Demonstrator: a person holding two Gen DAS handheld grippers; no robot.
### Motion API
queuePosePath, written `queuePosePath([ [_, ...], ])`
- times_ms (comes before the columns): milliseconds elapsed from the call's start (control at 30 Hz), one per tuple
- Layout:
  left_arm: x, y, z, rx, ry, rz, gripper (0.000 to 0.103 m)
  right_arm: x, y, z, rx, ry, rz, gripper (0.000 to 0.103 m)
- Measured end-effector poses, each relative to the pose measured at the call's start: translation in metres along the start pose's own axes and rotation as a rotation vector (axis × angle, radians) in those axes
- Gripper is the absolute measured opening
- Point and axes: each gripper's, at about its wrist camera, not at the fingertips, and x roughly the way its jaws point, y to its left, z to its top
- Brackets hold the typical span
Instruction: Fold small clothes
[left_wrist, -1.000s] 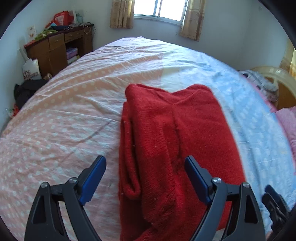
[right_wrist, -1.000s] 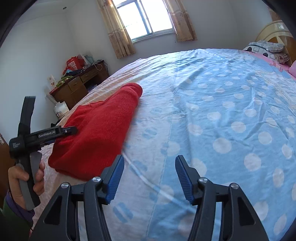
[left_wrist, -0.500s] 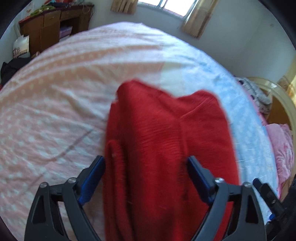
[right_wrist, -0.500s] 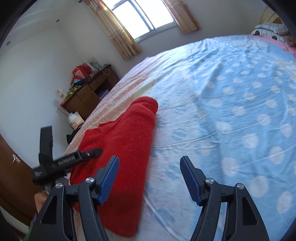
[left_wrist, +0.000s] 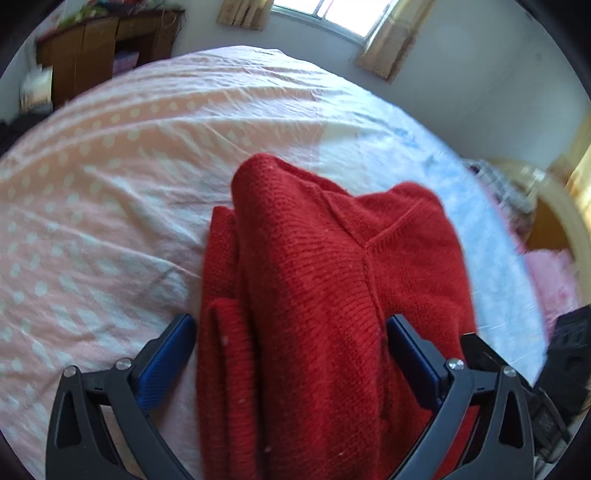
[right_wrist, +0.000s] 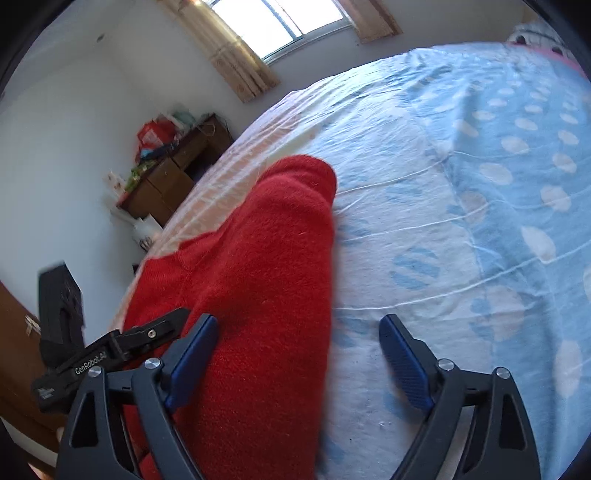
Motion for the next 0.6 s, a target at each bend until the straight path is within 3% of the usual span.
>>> queuePosePath([
  [167, 0.003, 0.004, 0.002, -0.013, -0.011, -0.015, 0.103, 0.003, 0.004, -0.001, -0.024, 0.006, -0.017, 0.090],
  [367, 0.006, 0.003, 0.005, -0.009, -0.017, -0.011, 0.103, 0.016, 0.024, -0.001, -0.138, 0.051, -0.057, 0.087],
  [433, 0.007, 0.003, 0.005, -0.008, -0.019, -0.014, 0.103, 0.017, 0.026, -0.002, -0.153, 0.058, -0.019, 0.069],
  [600, 0.006, 0.000, 0.005, 0.008, -0.027, -0.011, 0.093, 0.014, 0.033, -0.005, -0.146, 0.054, -0.018, 0.054],
])
